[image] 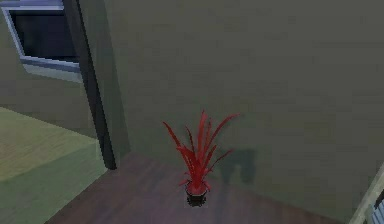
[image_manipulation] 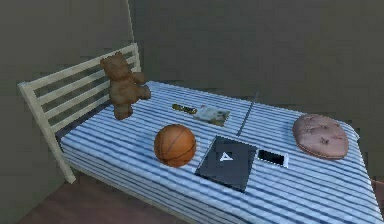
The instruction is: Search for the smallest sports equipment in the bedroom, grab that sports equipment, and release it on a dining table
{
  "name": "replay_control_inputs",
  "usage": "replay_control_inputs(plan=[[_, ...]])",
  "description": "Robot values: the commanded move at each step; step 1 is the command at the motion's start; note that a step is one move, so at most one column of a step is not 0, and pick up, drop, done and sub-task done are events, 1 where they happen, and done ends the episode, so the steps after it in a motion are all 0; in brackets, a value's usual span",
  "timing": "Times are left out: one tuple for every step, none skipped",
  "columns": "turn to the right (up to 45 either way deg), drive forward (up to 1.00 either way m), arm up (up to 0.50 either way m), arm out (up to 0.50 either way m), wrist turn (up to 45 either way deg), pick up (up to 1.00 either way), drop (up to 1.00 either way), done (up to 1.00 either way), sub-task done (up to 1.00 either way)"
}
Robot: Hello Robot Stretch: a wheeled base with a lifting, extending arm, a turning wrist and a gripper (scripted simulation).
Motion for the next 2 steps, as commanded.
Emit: replay_control_inputs(plan=[[0.0, 0.0, 0.26, 0.0, 0.0, 0.0, 0.0, 0.0, 0.0], [0.0, 0.0, 0.0, 0.44, 0.0, 0.0, 0.0, 0.0, 0.0]])
